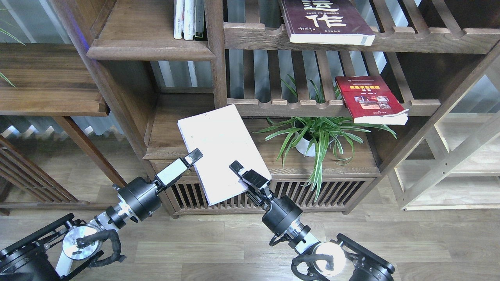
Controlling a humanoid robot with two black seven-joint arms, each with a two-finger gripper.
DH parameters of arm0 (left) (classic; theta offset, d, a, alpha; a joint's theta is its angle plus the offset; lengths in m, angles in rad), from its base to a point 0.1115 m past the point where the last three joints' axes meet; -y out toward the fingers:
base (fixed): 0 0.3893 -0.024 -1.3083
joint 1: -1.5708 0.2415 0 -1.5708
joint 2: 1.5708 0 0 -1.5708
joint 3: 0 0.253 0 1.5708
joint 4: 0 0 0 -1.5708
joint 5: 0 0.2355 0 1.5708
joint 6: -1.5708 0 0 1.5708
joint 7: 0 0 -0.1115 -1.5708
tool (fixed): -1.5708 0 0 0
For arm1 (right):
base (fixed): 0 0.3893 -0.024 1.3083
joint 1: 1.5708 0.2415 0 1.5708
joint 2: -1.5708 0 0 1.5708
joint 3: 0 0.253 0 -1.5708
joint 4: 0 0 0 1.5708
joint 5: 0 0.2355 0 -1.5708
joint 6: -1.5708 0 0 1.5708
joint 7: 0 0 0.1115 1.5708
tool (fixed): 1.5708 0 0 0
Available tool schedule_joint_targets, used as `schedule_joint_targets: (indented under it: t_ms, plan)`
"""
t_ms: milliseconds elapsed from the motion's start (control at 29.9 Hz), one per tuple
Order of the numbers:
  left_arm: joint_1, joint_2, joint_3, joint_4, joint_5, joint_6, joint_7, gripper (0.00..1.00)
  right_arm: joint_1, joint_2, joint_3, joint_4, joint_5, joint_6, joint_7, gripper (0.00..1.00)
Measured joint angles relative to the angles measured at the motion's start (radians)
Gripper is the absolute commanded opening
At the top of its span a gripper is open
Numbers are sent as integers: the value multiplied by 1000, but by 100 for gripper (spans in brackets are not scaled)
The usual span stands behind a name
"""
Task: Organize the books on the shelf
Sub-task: 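Bring the left gripper to the white book's edge and grasp it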
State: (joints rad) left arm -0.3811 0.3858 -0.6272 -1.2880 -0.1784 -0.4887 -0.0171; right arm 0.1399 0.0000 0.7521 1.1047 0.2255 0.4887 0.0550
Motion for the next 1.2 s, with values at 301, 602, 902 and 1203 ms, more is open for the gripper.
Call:
schedule_joint_targets:
  t_ms: [301, 602, 902, 1203]
  plan:
    - [-1, 13, 1, 1, 0, 0, 6, 81, 6, 0, -17, 5, -22, 0, -1, 3]
    - [-1, 16, 3, 0, 0, 0, 51, 80, 27, 0, -44, 10, -23, 0, 0, 3]
    - [-4, 5, -7, 0, 0, 0, 52, 64, 31, 0, -54, 11, -23, 0, 0, 3]
    - [-5, 4, -9, 1, -1, 0, 53, 51, 34, 0, -60, 13, -23, 0, 0, 3]
